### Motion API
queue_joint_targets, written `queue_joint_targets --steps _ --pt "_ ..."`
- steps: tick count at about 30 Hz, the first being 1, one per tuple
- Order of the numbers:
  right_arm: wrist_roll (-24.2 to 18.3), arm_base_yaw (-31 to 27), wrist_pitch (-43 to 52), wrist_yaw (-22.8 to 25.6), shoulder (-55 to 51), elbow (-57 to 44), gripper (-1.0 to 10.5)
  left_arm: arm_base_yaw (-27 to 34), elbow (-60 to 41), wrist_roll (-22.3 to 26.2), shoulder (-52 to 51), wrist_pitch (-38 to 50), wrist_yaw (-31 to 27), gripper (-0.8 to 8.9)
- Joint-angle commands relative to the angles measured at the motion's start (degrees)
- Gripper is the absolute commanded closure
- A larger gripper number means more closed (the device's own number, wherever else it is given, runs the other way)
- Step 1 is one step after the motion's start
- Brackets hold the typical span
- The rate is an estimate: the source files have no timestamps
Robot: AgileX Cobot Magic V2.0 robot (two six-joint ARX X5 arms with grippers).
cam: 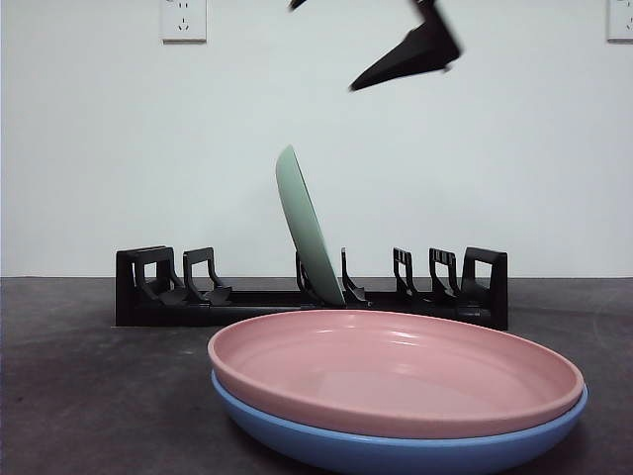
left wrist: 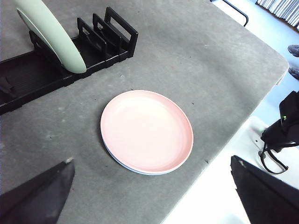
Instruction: Place the plate
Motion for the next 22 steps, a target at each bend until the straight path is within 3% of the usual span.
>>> queue_joint_targets --steps 1,8,15,22 --pt "-0.6 0.5 0.5 -0.1 6.5 7.1 4.7 -0.4 1.3 0.0 0.3 0.5 -0.1 2.83" --pt "-0.2 0.5 1.9 -0.1 15.7 15.0 5.2 -0.4 1.3 -0.1 0.3 0.5 -0.1 2.83" --pt "0.9 0.5 3.6 0.6 19.7 15.6 5.2 -0.4 1.3 -0.1 0.3 0.5 -0.1 2.83" --pt "0.4 0.8 3.7 -1.1 22.4 15.6 6.6 -0.4 1.3 -0.1 0.3 0.5 -0.1 2.83"
